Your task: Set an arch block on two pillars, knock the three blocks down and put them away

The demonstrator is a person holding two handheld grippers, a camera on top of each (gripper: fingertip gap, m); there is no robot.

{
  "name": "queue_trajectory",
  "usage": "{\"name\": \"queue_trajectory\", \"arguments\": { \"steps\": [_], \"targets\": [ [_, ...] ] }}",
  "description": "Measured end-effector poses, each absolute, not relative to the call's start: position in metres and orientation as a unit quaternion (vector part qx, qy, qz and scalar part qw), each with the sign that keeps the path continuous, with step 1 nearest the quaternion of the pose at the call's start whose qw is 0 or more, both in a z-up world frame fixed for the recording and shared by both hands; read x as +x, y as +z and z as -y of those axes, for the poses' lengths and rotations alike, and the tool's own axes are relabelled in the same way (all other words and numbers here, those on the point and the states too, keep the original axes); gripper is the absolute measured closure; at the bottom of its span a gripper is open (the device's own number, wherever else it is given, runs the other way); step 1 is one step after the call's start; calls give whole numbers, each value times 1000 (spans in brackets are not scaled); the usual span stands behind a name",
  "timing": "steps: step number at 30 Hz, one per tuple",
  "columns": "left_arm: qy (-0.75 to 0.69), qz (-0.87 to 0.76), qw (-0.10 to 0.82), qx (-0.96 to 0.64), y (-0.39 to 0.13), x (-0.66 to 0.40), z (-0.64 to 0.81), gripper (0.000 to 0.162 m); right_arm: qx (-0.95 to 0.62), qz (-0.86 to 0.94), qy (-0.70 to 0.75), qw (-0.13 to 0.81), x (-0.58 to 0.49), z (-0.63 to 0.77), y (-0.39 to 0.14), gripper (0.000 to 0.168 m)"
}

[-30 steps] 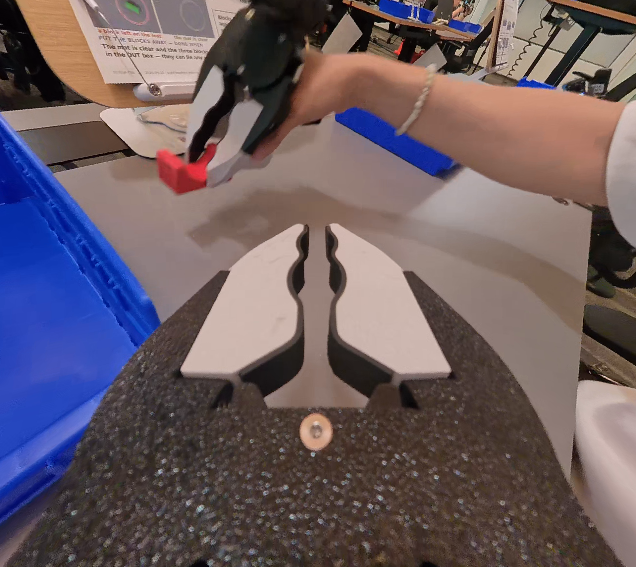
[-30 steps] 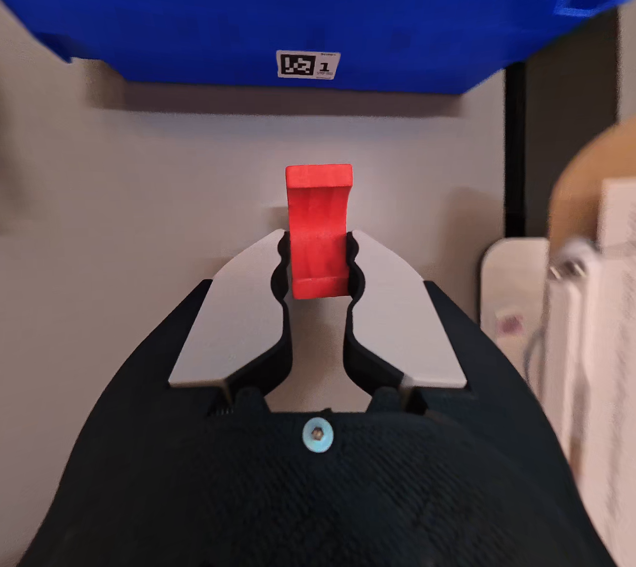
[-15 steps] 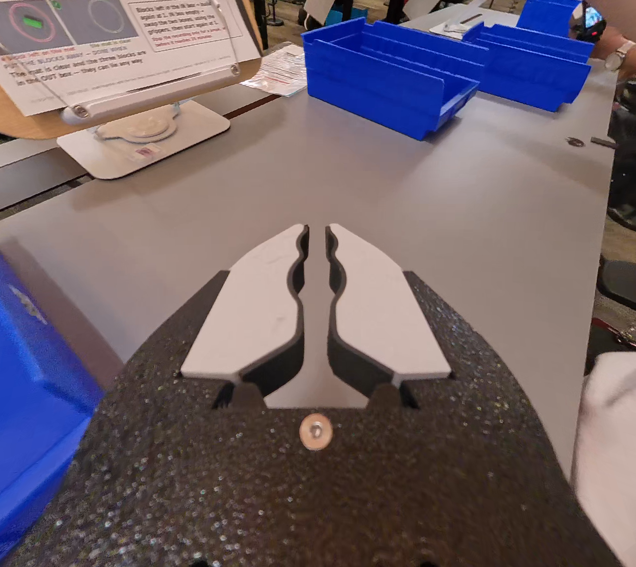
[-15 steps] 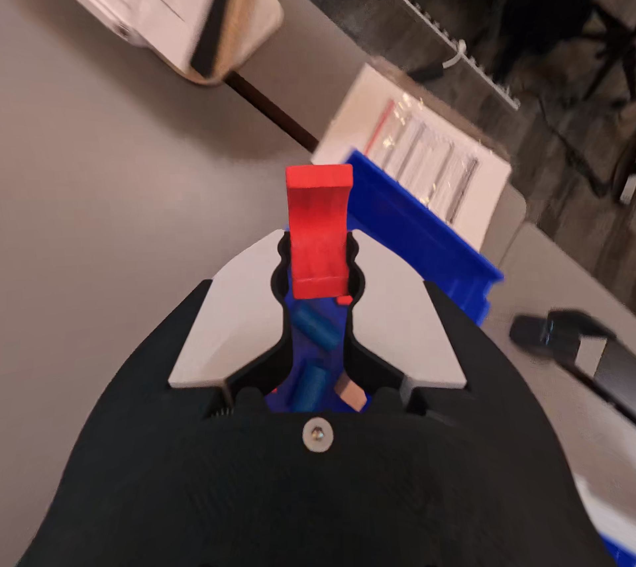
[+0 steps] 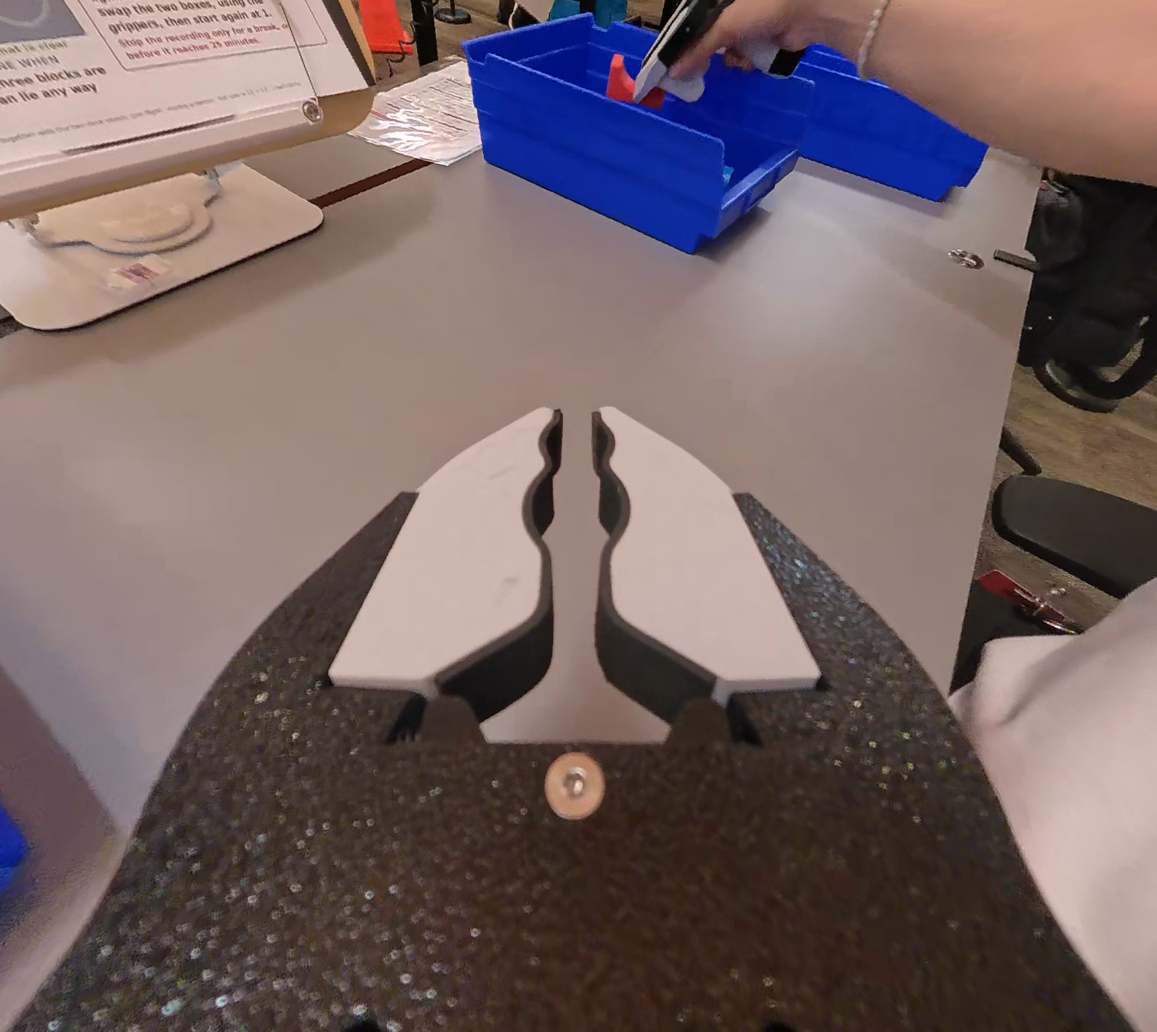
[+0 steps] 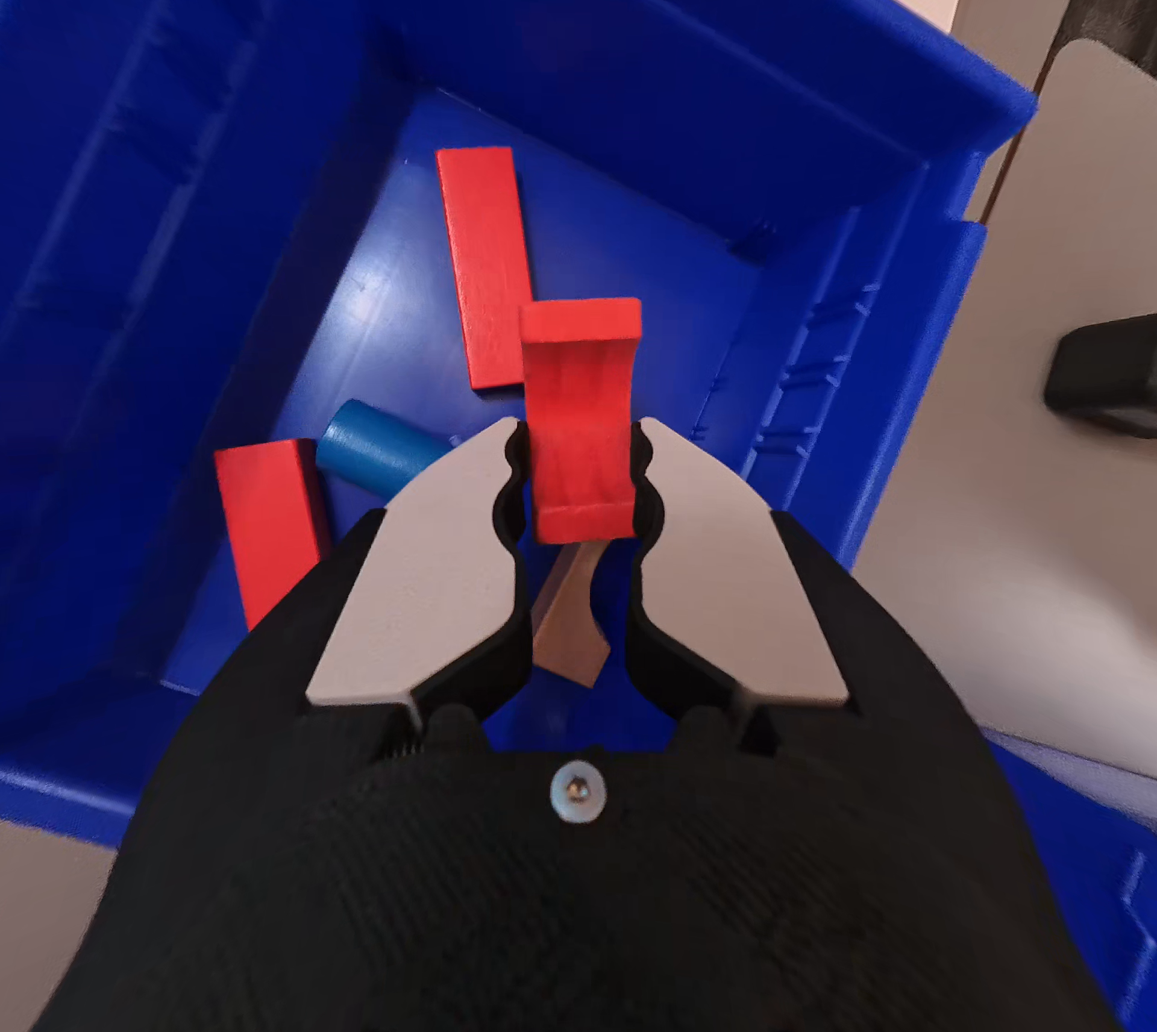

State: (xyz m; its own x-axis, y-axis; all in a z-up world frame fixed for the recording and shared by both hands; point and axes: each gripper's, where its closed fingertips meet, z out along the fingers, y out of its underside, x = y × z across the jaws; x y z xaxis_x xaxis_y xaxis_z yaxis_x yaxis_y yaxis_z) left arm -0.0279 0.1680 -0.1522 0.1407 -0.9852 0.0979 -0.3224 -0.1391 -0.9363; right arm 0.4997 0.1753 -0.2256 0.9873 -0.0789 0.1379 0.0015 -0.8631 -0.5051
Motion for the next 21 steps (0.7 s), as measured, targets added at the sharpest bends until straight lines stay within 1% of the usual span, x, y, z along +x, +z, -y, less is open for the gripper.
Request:
{"name": "queue_trajectory", "arguments": {
  "steps": [5, 8, 11, 15, 17, 21],
  "targets": [
    [-396, -516, 392, -651, -162, -31, -155, 153, -968, -67, -80, 230, 513, -185, -247, 137],
    [-387, -514, 387, -660, -166, -37, -152, 153, -964, -97, -77, 237, 518, -193, -250, 136],
    [-386, -506, 382, -670, -170, -41, -153, 153, -959, -109, -107, 240, 524, -197, -250, 136],
    [-390, -502, 376, -674, -172, -39, -153, 153, -951, -87, -145, 259, 524, -202, -241, 132],
    [-392, -505, 375, -671, -171, -35, -152, 153, -951, -76, -142, 263, 520, -201, -237, 126],
    [-400, -516, 367, -663, -168, -23, -149, 153, -947, -65, -131, 288, 508, -191, -218, 126]
  ]
}}
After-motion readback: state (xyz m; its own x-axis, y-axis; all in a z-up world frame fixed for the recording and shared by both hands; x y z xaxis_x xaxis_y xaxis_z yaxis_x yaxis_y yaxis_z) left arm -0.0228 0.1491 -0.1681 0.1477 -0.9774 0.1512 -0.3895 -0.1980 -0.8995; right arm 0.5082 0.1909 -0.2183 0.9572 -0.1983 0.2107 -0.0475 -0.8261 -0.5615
